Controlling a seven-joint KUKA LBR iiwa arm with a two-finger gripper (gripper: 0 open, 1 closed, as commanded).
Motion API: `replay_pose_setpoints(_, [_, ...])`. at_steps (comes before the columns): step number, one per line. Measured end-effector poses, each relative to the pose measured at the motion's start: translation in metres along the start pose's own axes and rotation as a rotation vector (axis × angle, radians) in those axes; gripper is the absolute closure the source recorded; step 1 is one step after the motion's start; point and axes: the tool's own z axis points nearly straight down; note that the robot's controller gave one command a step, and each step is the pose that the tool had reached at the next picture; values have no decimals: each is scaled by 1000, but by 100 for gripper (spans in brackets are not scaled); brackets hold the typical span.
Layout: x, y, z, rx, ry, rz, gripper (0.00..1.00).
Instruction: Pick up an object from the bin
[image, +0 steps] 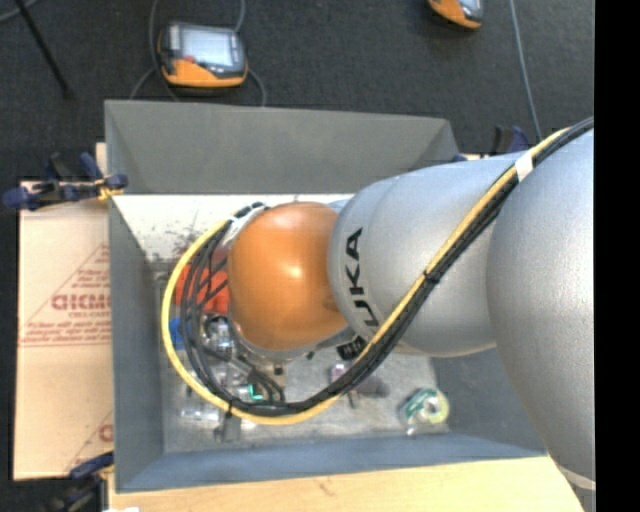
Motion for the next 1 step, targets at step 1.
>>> replay_pose_setpoints(1, [-21,-37,113,2,-1,116,0])
